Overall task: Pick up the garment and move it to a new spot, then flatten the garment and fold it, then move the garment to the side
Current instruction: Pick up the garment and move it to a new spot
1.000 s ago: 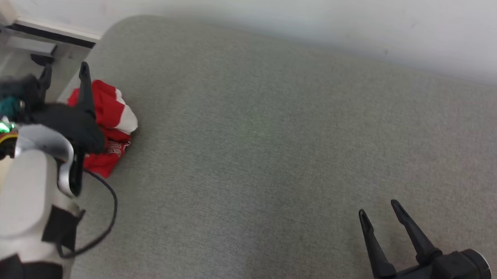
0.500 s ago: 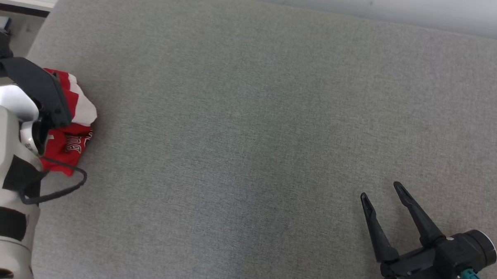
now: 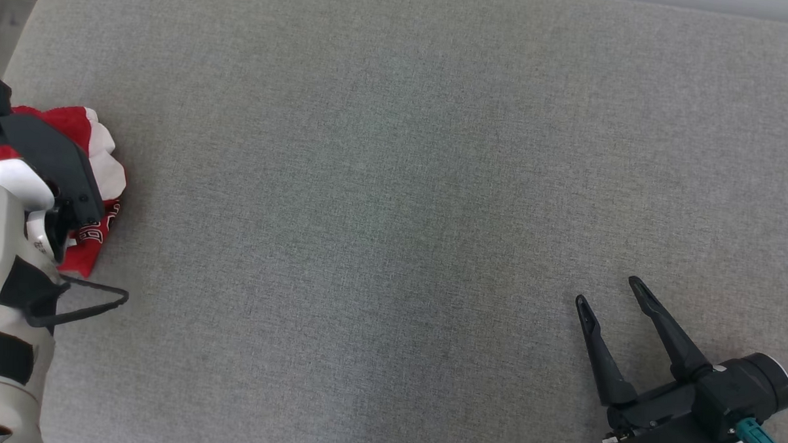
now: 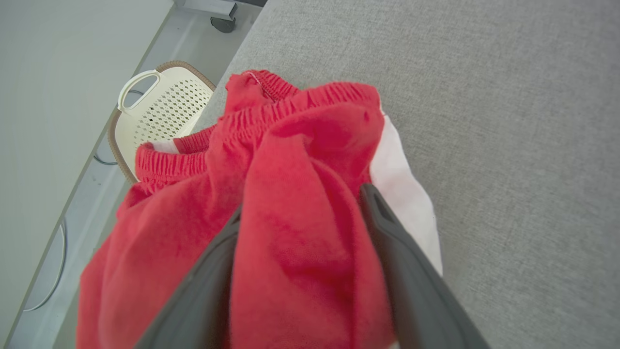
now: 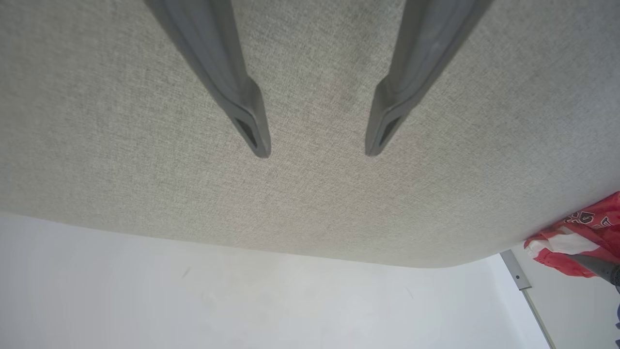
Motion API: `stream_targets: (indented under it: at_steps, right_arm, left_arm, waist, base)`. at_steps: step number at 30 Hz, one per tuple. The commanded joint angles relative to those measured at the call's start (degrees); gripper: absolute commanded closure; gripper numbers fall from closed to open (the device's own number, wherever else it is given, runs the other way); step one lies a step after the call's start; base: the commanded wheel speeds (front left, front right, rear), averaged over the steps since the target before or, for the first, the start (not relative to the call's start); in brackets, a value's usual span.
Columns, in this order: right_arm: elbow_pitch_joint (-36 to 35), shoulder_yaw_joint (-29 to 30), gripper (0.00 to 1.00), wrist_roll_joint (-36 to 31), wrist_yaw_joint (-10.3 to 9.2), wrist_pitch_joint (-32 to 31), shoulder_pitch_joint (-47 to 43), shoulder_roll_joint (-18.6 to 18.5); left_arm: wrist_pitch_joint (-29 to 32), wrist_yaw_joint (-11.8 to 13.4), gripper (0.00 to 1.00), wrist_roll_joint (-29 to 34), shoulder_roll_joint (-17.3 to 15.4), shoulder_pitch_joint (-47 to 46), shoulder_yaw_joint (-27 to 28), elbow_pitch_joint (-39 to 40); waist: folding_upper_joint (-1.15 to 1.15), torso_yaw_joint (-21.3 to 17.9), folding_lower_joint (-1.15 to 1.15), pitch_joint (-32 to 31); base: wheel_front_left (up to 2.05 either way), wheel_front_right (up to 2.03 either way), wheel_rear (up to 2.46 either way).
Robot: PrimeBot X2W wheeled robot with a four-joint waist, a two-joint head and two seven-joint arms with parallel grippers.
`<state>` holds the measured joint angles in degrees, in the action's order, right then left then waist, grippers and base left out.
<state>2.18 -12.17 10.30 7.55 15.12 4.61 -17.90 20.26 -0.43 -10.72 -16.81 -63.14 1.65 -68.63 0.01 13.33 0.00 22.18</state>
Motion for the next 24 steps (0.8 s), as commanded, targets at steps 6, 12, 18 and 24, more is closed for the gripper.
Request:
stream_targets:
  at_steps: [6,12,18,24]
  right_arm:
    - [0.1,-0.7,0.0,-0.1,-0.11,0.0,1.5,-0.3]
    - [0.7,-1.0,0.0,0.4,-0.11,0.0,1.9,0.7]
    - [1.3,0.4,0.0,0.8,-0.11,0.0,0.3,3.2]
    - [1.7,1.2,0.0,0.8,-0.12,0.0,-1.8,5.3]
  left_arm:
    - [-2.6,-1.0,1.0,-1.5,0.7,0.2,-0.2,-1.1]
    - [-13.5,-2.2,1.0,-1.9,1.1,2.2,-0.2,1.0]
    - [-25.4,-2.3,1.0,-1.2,0.9,5.1,-1.0,2.6]
    - [-33.5,-3.3,1.0,-1.8,1.8,7.5,-1.3,5.3]
  waist:
    - [-0.01,0.5,0.0,-0.1]
    - [-0.01,0.4,0.0,-2.4]
    - [-0.01,-0.2,0.0,-6.5]
    - [-0.01,-1.0,0.0,-11.0]
  base:
    - [0.0,0.0,0.0]
    - [0.0,0.0,0.0]
    - [0.0,0.0,0.0]
    - [0.0,0.0,0.0]
